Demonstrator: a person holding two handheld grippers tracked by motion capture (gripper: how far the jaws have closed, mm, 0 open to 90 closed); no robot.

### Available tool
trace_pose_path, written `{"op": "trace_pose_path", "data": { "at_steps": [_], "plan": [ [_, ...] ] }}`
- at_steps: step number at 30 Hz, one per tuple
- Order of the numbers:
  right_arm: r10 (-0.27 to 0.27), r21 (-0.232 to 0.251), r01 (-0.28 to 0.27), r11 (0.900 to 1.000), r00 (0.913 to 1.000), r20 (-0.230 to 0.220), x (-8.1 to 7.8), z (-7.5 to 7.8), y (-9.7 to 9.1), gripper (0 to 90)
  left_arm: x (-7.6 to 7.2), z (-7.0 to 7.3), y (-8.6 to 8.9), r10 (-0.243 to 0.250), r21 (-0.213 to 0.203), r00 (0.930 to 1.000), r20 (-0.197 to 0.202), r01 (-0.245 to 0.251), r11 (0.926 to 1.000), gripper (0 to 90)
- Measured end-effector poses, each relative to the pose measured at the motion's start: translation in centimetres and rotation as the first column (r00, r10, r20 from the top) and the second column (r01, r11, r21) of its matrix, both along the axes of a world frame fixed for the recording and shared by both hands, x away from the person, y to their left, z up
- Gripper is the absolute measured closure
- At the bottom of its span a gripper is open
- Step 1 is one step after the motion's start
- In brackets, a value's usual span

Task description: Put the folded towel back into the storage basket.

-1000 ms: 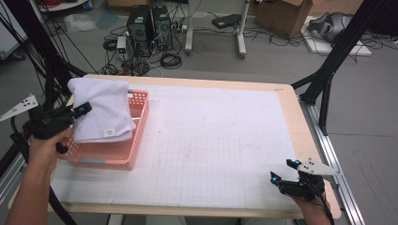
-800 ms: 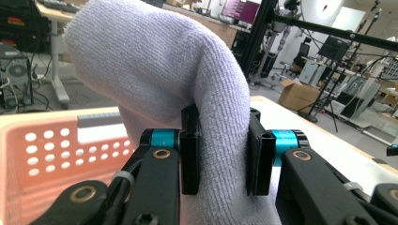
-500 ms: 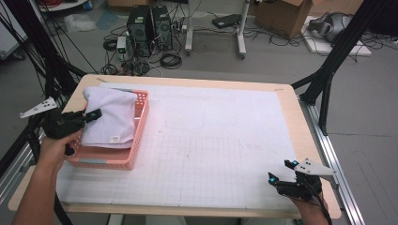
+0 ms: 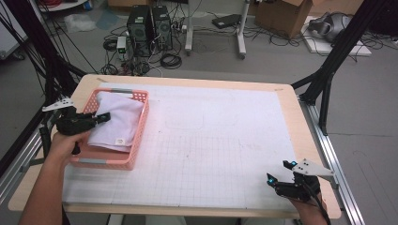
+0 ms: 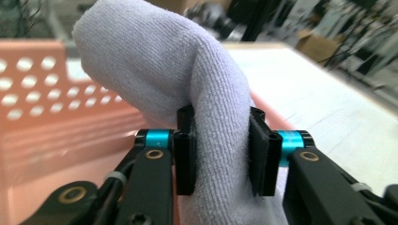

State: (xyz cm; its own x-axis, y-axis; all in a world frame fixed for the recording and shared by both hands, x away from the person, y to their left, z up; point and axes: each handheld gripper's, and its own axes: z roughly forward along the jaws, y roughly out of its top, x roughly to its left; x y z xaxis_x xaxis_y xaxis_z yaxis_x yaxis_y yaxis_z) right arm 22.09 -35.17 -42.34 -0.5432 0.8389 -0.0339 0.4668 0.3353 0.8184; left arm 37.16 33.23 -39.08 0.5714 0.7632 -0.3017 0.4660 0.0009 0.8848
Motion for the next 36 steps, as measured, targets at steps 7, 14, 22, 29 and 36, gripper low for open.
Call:
{"op": "trace_pose_path", "data": {
  "at_steps": [7,14,22,29,36],
  "plan": [
    [0.002,-0.004,-0.002,1.0,1.0,-0.002,0.1,0.0,0.2,20.0,0.0,0.8,0.3,0.192,0.058,0.9786,-0.074,-0.188,0.9804,42.2],
    [0.007,-0.007,-0.007,1.0,1.0,0.001,0.1,0.0,0.4,20.0,-1.5,3.4,-0.4,0.295,0.115,0.952,0.081,-0.303,0.946,41.0],
    [0.016,-0.008,-0.016,0.9998,0.9999,0.005,0.1,0.1,0.8,20.0,0.3,0.8,-3.4,0.211,0.269,0.9692,-0.126,-0.172,0.9477,44.7],
    [0.013,-0.007,-0.013,0.9999,0.9999,0.009,0.1,0.1,0.8,20.0,1.0,-0.5,-4.8,0.209,0.345,0.9565,-0.203,-0.13,0.9295,44.7],
    [0.006,0.022,-0.006,0.9997,0.9999,0.012,0.3,0.2,0.6,20.0,-1.9,2.3,-4.7,0.197,0.108,0.9749,0.104,-0.208,0.9721,34.3]
  ]
}}
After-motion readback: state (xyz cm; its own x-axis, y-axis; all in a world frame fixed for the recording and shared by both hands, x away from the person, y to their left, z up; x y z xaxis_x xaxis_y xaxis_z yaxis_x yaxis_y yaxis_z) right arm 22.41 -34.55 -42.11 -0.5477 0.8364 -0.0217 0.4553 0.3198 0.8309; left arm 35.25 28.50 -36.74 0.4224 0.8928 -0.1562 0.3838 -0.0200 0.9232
